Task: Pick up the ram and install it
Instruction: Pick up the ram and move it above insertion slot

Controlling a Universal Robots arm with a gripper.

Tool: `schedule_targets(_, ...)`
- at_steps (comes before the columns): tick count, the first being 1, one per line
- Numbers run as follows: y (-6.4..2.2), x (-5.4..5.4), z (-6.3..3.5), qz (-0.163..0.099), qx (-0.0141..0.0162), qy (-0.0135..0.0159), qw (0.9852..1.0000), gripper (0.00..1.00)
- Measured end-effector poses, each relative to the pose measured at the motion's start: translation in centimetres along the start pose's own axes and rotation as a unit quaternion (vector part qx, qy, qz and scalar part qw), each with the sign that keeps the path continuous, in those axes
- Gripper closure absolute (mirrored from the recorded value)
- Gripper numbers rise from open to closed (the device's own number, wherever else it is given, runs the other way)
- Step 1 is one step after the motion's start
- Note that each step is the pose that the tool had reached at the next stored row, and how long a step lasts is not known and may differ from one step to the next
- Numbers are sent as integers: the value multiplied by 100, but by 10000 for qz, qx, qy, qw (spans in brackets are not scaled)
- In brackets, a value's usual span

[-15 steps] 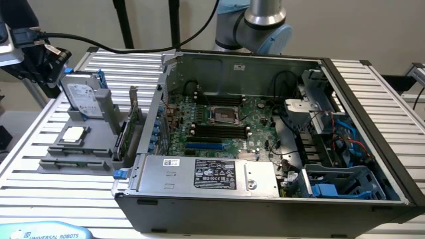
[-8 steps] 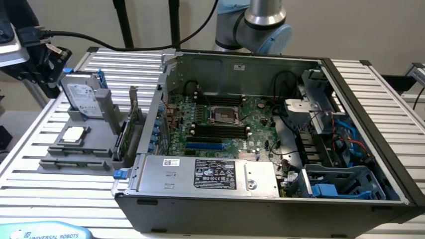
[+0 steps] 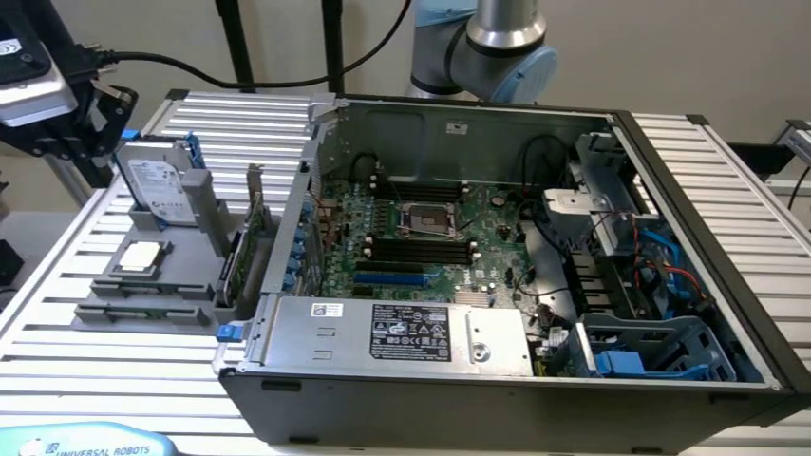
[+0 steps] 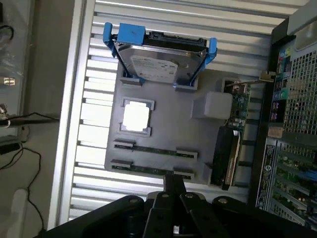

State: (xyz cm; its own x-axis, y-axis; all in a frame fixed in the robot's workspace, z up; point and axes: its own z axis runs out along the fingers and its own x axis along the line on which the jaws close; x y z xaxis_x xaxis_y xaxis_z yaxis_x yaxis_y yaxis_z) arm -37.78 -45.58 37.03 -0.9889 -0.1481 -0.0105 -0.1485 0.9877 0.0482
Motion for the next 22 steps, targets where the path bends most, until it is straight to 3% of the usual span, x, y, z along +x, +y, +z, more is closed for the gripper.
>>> schedule_targets(6,0,0,3,-549,-6,26,9985,89)
schedule_targets(11,0,0,6,-997,-10,48,9950,89)
schedule_targets(17,0,0,9,-1540,-16,74,9880,89)
schedule_targets(22,-1,0,12,-1987,-21,96,9800,89)
